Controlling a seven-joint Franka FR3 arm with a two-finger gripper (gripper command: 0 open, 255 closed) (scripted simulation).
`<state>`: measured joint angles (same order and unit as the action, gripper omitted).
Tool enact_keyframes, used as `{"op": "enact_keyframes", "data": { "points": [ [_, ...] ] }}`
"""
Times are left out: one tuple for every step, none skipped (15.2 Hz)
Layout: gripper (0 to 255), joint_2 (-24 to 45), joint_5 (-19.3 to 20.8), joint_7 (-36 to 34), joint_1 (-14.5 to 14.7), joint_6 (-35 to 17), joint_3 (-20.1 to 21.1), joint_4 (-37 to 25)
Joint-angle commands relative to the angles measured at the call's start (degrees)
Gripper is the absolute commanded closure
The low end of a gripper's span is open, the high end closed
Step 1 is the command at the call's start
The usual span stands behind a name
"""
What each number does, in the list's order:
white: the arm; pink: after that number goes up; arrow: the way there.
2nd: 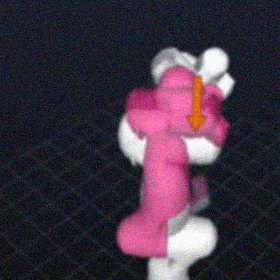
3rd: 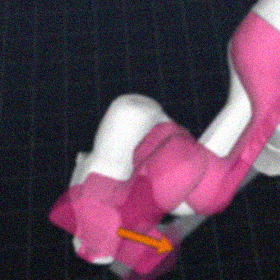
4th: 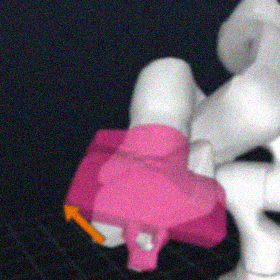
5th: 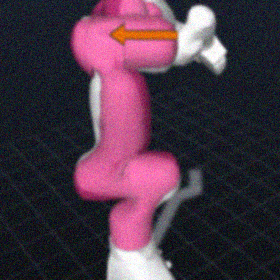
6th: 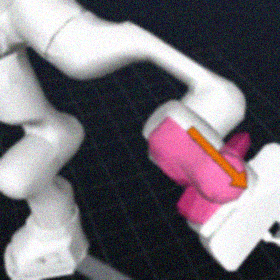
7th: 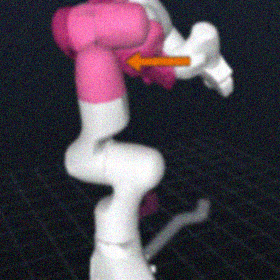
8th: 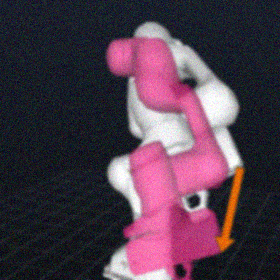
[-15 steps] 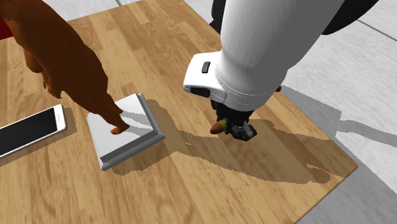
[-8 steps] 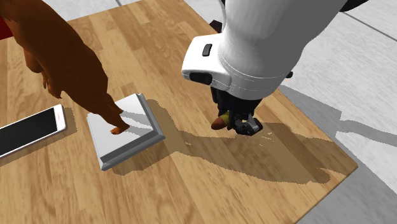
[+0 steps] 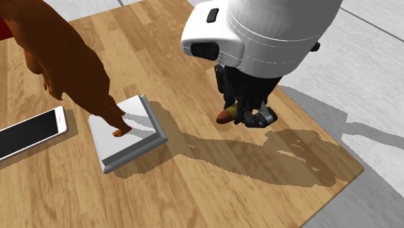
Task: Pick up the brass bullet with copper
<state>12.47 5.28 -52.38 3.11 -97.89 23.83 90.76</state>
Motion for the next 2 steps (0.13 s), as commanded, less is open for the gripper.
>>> {"op": "enact_keyframes", "data": {
  "points": [
    [255,0.0,0.0,0.0,0.0,0.9,0.0,-0.9],
    [255,0.0,0.0,0.0,0.0,0.9,0.0,-0.9]
  ]
}}
